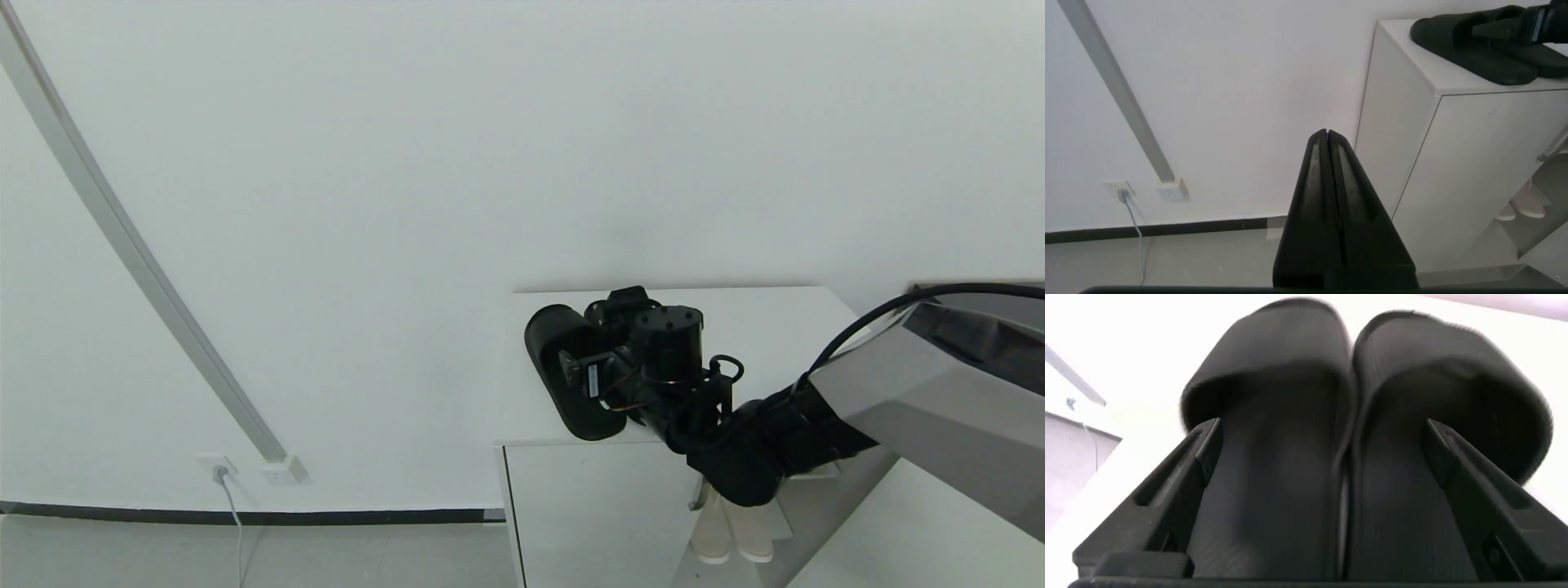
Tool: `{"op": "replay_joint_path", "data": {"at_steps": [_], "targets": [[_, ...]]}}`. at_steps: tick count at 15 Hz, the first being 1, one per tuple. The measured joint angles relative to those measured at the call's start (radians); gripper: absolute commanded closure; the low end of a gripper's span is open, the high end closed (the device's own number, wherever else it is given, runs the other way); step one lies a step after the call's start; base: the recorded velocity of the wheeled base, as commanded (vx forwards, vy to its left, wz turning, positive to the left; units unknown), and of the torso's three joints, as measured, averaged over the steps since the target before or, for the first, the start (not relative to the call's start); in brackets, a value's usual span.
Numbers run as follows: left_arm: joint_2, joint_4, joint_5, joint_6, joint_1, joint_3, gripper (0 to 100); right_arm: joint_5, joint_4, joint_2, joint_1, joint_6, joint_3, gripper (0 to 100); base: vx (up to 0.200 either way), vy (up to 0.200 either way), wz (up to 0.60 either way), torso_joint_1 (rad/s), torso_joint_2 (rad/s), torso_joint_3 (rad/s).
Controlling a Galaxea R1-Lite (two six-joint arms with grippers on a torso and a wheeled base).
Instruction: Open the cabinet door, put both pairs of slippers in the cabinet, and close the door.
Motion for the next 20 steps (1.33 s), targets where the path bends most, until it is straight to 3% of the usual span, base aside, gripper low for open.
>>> {"op": "replay_joint_path", "data": {"at_steps": [9,14,15,20], "targets": [[0.0,0.0,0.0,0.0,0.0,0.0,100,0.014,0.111,0.096,-0.047,0.0,-0.198,0,0.0,0.0,0.0,0.0,0.0,0.0],[0.0,0.0,0.0,-0.001,0.0,0.0,100,0.023,0.13,0.123,-0.051,0.0,-0.244,0,0.0,0.0,0.0,0.0,0.0,0.0],[0.0,0.0,0.0,-0.001,0.0,0.0,100,0.023,0.131,0.127,-0.051,0.0,-0.252,100,0.0,0.0,0.0,0.0,0.0,0.0],[0.0,0.0,0.0,-0.001,0.0,0.0,100,0.023,0.136,0.141,-0.05,-0.002,-0.273,100,0.0,0.0,0.0,0.0,0.0,0.0]]}}
